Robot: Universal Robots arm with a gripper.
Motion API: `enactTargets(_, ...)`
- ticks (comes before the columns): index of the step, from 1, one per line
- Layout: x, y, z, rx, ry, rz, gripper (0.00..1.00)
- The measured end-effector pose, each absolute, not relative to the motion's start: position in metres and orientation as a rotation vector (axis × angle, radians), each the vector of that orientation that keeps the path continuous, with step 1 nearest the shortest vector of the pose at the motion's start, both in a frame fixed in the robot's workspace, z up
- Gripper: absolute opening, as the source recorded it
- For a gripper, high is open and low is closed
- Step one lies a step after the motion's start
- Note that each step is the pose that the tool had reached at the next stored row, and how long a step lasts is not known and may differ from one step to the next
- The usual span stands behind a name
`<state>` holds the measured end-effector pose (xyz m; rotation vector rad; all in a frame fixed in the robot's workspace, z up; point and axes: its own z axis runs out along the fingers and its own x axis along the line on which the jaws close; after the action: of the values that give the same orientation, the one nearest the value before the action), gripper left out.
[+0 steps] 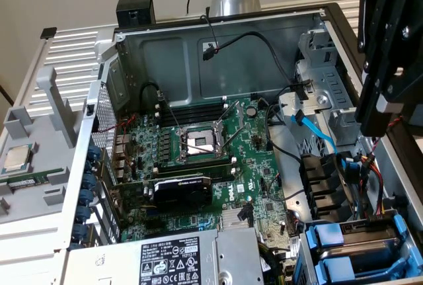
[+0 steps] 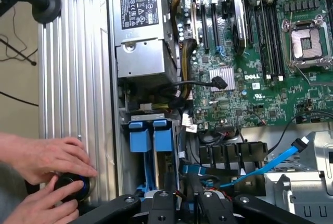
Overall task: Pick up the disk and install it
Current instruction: 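Insert the first disk wire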
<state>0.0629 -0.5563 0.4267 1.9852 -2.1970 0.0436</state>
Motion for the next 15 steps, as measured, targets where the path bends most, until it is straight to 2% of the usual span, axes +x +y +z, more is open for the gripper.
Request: enactTargets(15,0.0628,-0.5562,0.4262,1.982,-2.198,0.046,0.26)
